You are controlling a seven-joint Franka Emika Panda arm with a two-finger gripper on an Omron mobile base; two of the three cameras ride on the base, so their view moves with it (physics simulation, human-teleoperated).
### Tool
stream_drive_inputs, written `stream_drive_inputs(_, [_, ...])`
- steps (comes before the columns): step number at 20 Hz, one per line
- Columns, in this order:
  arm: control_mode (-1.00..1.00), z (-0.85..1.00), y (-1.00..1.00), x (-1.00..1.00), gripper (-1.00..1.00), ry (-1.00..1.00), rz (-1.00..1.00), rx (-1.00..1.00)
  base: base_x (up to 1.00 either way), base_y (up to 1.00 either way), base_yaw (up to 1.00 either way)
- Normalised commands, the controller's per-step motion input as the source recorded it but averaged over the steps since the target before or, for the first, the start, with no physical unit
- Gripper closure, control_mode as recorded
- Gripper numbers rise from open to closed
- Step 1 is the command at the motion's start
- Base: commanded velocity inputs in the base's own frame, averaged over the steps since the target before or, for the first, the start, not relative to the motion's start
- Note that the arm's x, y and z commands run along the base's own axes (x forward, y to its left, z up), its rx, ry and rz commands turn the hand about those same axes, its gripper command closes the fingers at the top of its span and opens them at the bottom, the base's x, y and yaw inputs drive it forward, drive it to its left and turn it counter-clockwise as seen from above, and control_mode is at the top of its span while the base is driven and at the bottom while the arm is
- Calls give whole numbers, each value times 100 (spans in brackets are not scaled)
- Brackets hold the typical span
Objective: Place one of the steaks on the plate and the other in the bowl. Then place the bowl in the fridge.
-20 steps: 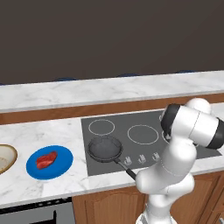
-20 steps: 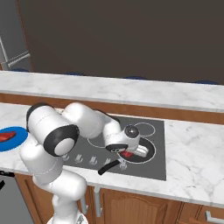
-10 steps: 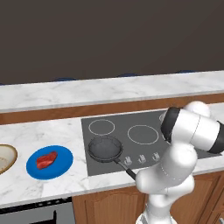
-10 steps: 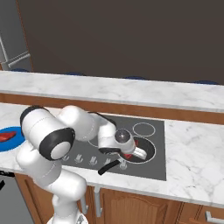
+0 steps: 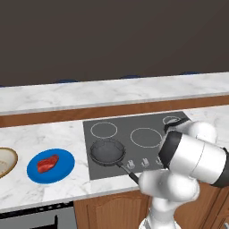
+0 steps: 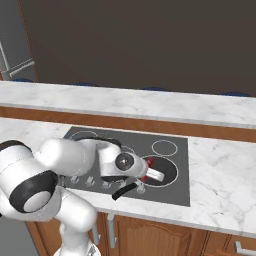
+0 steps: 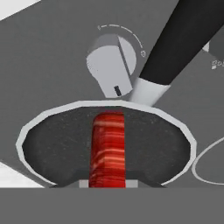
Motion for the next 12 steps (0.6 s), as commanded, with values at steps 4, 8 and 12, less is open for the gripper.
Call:
stream_drive_inputs(4, [-100, 100, 0, -4, 100, 9, -2, 0, 0, 0, 0])
stream_drive_inputs(8, [-100, 100, 0, 0, 100, 11, -2, 5, 0, 0, 0])
stream_drive_inputs(12, [-100, 100, 0, 0, 100, 17, 0, 15, 0, 0, 0])
